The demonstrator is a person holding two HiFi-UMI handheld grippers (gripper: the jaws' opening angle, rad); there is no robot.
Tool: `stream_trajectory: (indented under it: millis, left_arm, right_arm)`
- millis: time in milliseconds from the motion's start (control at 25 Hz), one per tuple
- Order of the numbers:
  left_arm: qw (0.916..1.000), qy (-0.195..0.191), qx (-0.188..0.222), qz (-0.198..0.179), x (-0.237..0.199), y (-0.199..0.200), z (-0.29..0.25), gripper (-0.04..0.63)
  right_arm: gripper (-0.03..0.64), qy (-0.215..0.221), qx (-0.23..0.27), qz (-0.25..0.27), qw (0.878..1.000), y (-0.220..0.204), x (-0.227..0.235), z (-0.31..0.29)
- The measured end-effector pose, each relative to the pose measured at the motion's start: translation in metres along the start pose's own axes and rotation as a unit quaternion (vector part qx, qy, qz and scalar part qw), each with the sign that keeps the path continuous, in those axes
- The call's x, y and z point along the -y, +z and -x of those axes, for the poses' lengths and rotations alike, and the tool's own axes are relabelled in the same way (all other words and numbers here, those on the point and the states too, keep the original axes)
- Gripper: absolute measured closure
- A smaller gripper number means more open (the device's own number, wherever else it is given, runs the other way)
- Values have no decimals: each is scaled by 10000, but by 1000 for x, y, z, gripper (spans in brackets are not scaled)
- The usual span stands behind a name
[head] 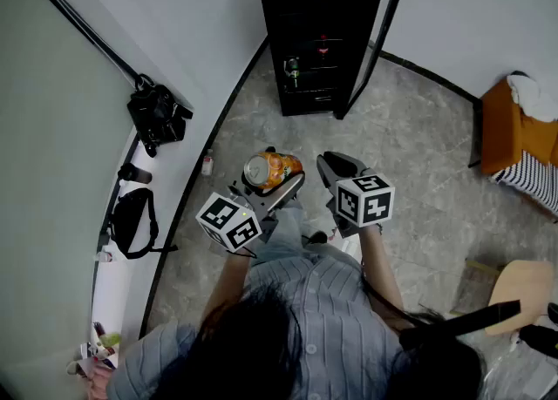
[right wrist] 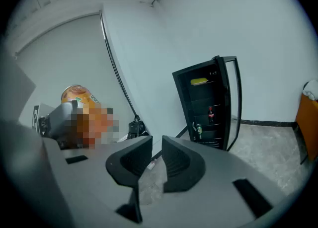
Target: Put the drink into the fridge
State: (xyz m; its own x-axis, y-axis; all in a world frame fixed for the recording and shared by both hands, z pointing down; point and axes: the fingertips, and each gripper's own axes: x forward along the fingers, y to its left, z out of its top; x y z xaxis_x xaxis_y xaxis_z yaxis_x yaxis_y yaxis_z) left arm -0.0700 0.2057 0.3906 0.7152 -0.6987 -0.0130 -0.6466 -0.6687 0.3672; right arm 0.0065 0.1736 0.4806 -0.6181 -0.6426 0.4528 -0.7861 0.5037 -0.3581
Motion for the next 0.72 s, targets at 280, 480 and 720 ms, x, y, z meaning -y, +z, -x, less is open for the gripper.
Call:
stream_trajectory:
  millis: [280,480,720]
  left_arm:
    - [10000,21,12,8,-6,1,2,225]
    - [9999,50,0,97,-12,-1,2,225]
    - [9999,-30,-83,142,-21,-3,-12,225]
  right_arm:
    - [548,-48,213,-328,9992,6,9,-5]
    - [547,-24,199,-433,9989,4,11,-10]
    - [546,-79,52,-582,9983,2,21,-22]
